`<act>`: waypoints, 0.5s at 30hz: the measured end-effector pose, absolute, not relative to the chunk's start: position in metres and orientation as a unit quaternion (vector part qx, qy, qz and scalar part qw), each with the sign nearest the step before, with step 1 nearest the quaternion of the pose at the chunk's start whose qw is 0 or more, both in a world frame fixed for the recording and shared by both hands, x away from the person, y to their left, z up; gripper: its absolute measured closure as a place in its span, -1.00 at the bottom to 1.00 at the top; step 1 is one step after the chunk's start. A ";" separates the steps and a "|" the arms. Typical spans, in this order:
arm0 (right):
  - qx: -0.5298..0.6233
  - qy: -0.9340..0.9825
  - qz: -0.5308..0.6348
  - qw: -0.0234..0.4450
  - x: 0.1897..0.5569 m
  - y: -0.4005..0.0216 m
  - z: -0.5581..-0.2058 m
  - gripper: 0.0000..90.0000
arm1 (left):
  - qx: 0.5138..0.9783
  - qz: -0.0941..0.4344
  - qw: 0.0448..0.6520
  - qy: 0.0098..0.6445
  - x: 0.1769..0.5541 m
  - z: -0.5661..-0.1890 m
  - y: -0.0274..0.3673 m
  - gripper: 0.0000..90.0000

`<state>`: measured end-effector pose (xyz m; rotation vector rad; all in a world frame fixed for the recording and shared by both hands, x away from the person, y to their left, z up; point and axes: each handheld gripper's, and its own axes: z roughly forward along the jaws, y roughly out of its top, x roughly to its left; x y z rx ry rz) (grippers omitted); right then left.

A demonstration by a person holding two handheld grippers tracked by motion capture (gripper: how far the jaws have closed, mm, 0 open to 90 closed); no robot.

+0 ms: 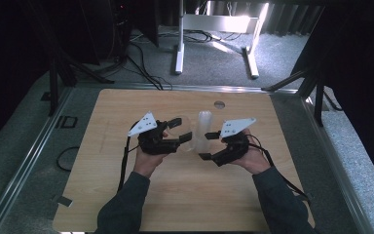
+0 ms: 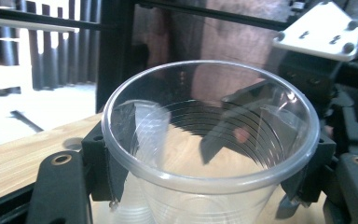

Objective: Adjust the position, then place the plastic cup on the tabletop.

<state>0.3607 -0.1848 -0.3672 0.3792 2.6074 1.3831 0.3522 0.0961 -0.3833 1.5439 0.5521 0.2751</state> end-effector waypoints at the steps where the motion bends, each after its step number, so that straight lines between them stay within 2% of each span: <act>1: 0.128 0.872 0.464 0.085 0.361 -0.186 -0.367 -0.47 | 0.687 0.127 0.671 0.248 0.352 -0.384 0.098 -0.35; 15: 0.143 0.868 0.465 0.097 0.360 -0.191 -0.364 -0.46 | 0.681 0.171 0.650 0.292 0.351 -0.388 0.115 -0.35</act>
